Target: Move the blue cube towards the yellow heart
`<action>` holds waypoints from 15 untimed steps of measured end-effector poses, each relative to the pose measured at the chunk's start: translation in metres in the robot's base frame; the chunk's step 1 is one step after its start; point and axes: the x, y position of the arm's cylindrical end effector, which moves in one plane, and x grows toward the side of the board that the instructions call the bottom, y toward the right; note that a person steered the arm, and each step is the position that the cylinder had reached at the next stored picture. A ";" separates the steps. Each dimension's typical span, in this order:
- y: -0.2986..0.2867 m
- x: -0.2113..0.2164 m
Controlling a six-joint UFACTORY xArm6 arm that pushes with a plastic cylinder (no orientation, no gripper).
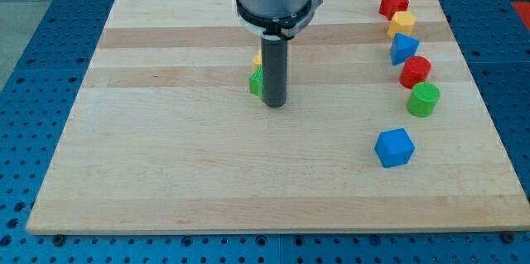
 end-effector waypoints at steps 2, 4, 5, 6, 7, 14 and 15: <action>0.030 0.096; 0.204 0.129; 0.177 0.098; 0.147 0.072; 0.107 0.068; 0.052 0.052; 0.041 0.014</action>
